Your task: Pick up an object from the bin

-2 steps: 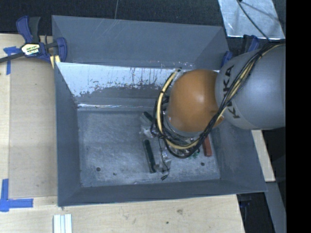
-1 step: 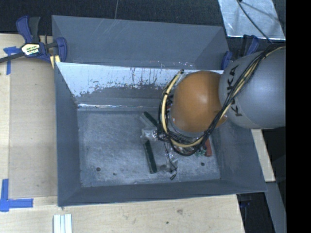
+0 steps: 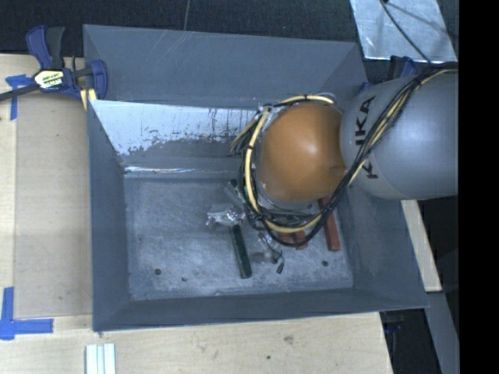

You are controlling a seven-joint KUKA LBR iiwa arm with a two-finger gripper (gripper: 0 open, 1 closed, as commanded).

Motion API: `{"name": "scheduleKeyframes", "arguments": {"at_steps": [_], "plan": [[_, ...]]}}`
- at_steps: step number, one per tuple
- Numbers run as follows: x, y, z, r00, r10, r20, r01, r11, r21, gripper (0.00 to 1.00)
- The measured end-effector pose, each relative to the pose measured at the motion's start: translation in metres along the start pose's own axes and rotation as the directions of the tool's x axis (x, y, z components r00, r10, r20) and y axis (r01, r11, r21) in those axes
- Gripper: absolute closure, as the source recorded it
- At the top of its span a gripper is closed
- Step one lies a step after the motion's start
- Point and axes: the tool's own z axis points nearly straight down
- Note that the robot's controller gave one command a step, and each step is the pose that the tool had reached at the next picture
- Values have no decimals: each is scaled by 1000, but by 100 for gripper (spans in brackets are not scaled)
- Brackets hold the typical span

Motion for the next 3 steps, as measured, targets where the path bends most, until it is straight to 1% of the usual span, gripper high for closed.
{"name": "scheduleKeyframes", "arguments": {"at_steps": [1, 2, 3], "plan": [[-4, -3, 30, 991, 135, -9, -135, 991, -3, 0], [3, -16, 28, 899, -437, 1, 437, 899, -1, 100], [3, -16, 28, 900, -437, 1, 437, 900, -1, 100]]}}
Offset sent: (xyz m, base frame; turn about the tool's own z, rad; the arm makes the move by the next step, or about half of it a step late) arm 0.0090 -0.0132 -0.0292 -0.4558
